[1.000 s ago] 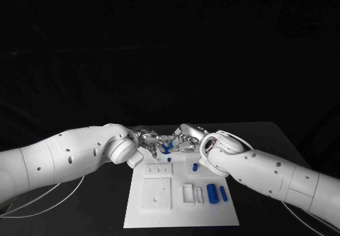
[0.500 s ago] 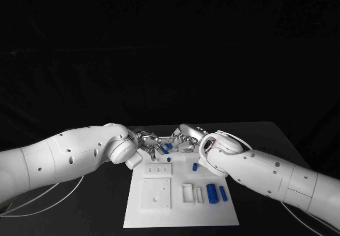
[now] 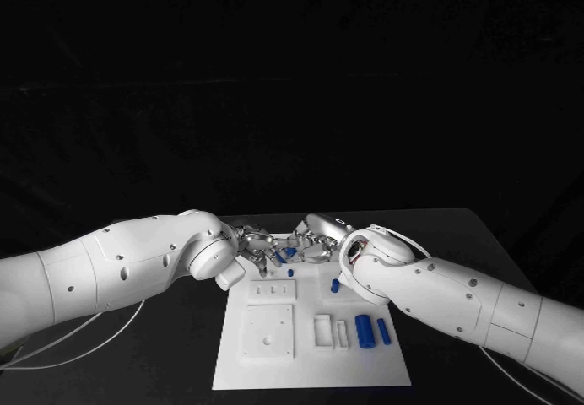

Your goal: Assemble the parts on the task board

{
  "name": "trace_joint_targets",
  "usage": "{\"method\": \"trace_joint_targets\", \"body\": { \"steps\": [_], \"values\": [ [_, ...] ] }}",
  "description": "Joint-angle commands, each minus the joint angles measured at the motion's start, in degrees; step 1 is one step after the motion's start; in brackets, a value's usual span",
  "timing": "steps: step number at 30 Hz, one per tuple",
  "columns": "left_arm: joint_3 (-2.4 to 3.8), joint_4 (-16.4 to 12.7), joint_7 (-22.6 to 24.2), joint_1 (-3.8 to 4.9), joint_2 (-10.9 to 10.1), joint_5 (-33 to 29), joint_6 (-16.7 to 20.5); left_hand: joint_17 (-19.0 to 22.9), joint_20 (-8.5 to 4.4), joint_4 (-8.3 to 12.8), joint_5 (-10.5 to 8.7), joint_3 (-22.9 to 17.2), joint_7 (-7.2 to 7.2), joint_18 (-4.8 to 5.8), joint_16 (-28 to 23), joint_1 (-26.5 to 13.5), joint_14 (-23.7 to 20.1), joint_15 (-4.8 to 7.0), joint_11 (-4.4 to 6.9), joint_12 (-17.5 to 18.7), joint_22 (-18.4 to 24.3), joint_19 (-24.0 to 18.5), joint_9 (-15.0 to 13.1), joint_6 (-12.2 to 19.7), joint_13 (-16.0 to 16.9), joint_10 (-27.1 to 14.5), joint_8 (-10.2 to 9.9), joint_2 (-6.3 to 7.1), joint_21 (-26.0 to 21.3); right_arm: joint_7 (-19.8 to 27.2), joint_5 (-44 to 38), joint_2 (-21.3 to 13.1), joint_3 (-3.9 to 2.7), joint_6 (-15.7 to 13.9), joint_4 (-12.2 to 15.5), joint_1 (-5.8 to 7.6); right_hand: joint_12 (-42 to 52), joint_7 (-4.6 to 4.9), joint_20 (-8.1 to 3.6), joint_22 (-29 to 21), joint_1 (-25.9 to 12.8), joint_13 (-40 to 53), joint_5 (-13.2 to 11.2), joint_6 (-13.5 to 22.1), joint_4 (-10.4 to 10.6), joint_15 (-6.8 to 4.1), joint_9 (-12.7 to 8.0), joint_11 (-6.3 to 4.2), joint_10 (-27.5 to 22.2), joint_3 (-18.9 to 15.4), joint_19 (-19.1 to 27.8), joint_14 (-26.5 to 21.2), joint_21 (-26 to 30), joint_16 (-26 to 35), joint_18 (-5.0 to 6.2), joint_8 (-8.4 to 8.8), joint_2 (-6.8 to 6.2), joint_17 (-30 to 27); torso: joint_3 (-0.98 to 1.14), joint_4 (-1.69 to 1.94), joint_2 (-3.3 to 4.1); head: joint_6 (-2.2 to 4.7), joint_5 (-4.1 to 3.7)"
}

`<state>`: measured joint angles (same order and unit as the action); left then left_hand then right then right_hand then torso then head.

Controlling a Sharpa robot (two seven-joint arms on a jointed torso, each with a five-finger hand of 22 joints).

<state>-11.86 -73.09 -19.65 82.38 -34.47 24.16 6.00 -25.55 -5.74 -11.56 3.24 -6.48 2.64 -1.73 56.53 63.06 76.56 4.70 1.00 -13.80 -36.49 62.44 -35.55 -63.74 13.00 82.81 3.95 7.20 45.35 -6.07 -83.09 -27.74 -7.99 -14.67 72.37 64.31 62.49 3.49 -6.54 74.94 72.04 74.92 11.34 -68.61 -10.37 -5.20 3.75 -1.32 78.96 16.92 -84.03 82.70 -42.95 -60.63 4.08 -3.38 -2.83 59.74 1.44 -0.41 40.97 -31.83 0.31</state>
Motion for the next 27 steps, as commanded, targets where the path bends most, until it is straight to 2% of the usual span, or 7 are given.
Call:
{"method": "trace_joint_targets", "body": {
  "steps": [1,5,11,13,15,19,27],
  "values": [
    [0.06,-0.1,0.3,0.08,0.3,0.0,-1.1,0.1,-0.03,0.0,-0.42,0.5,0.3,-0.42,0.1,0.0,-0.3,-0.12,0.04,0.2,-0.1,-0.1,0.1,0.3,-0.1,-0.3,-0.3,-0.88,-0.4,0.4,0.3,0.2,0.19,1.3,0.0,-0.06,-0.2,0.14,-0.04,3.3,-0.1,1.5,0.3,-0.4,0.3,-0.21,0.1,-0.23,0.1,0.0,-3.2,0.2,-0.2,0.3,0.59,-0.2,0.27,0.1,0.0,0.02,0.05,-0.07,0.11],
    [0.07,-0.1,0.5,0.09,0.3,-0.2,-1.4,0.1,-0.12,0.3,-0.47,1.0,0.3,-0.32,0.0,0.1,-0.3,-0.08,0.05,0.4,-0.2,0.0,0.4,0.3,-0.3,-0.1,-0.2,-1.43,-0.5,0.5,0.3,0.4,0.37,1.4,-0.2,-0.06,-0.2,0.14,-0.04,3.3,-0.1,1.5,0.3,-0.4,0.3,-0.21,0.1,-0.23,0.1,0.0,-3.2,0.2,-0.2,0.3,0.59,-0.2,0.27,0.1,0.02,-0.04,0.02,-0.2,0.13],
    [0.07,-0.3,0.7,0.09,0.3,-0.4,-1.8,0.0,-0.15,2.7,-0.48,1.5,0.26,-0.25,-0.1,1.9,-0.3,-0.05,0.12,0.7,-0.5,0.0,0.7,0.0,-0.6,0.1,-0.2,-4.1,-0.9,0.5,0.4,0.6,0.55,1.4,-0.4,-0.06,-0.2,0.14,-0.04,3.3,-0.1,1.5,0.3,-0.4,0.3,-0.21,0.1,-0.23,0.1,0.0,-3.2,0.2,-0.2,0.3,0.59,-0.2,0.27,0.1,0.0,-0.03,0.01,-0.29,0.09],
    [0.07,-0.3,0.8,0.09,0.3,-0.4,-1.8,0.0,-0.16,4.4,-0.44,0.9,0.11,-0.23,-0.1,4.1,-0.3,0.0,0.22,0.7,-0.6,0.0,0.6,-0.2,-0.6,0.1,-0.1,-5.7,-0.9,0.6,0.4,0.7,0.59,1.4,-0.5,-0.06,-0.2,0.14,-0.04,3.3,-0.1,1.5,0.3,-0.4,0.3,-0.21,0.1,-0.23,0.1,0.0,-3.2,0.2,-0.2,0.3,0.59,-0.2,0.27,0.1,0.01,-0.04,-0.01,-0.31,0.09],
    [0.07,-0.4,0.8,0.09,0.3,-0.5,-1.7,0.0,-0.14,6.5,-0.38,2.7,0.37,-0.23,-0.1,4.7,-0.3,0.03,0.13,0.8,-0.7,0.0,0.5,-0.1,-0.6,0.0,-0.2,-7.5,-1.0,0.6,0.4,0.7,0.61,1.4,-0.5,-0.06,-0.2,0.14,-0.04,3.3,-0.1,1.5,0.3,-0.4,0.3,-0.21,0.1,-0.23,0.1,0.0,-3.2,0.2,-0.2,0.3,0.59,-0.2,0.27,0.1,0.02,-0.04,0.0,-0.34,0.12],
    [0.07,-0.3,0.7,0.09,0.4,-0.5,-1.7,0.0,-0.12,9.7,-0.37,4.5,0.01,-0.27,0.0,5.8,-0.3,0.0,0.21,0.5,-1.1,0.0,0.5,-0.1,-0.5,-0.1,-0.2,-9.62,-1.1,0.6,0.5,0.7,0.64,1.3,-0.5,-0.06,-0.2,0.14,-0.03,3.3,-0.2,1.5,0.3,-0.4,0.3,-0.21,0.1,-0.24,0.1,-0.2,-3.2,0.3,-0.2,0.4,0.63,-0.2,0.39,0.1,0.04,-0.04,0.02,-0.31,0.18],
    [0.07,0.1,0.9,0.08,0.8,-0.4,-1.6,-0.1,-0.17,11.8,-0.2,5.4,-0.15,-0.24,0.3,6.3,-0.2,0.07,0.36,0.5,-1.6,0.0,0.7,-0.4,-0.6,0.0,-0.2,-10.95,-1.3,0.6,0.7,0.7,0.65,1.6,-0.2,-0.07,-0.2,0.14,-0.03,3.3,-0.2,1.5,0.3,-0.4,0.3,-0.21,0.1,-0.24,0.1,-0.2,-3.2,0.3,-0.2,0.4,0.63,-0.2,0.39,0.1,0.06,-0.18,0.05,-0.28,0.46]
  ]
}}
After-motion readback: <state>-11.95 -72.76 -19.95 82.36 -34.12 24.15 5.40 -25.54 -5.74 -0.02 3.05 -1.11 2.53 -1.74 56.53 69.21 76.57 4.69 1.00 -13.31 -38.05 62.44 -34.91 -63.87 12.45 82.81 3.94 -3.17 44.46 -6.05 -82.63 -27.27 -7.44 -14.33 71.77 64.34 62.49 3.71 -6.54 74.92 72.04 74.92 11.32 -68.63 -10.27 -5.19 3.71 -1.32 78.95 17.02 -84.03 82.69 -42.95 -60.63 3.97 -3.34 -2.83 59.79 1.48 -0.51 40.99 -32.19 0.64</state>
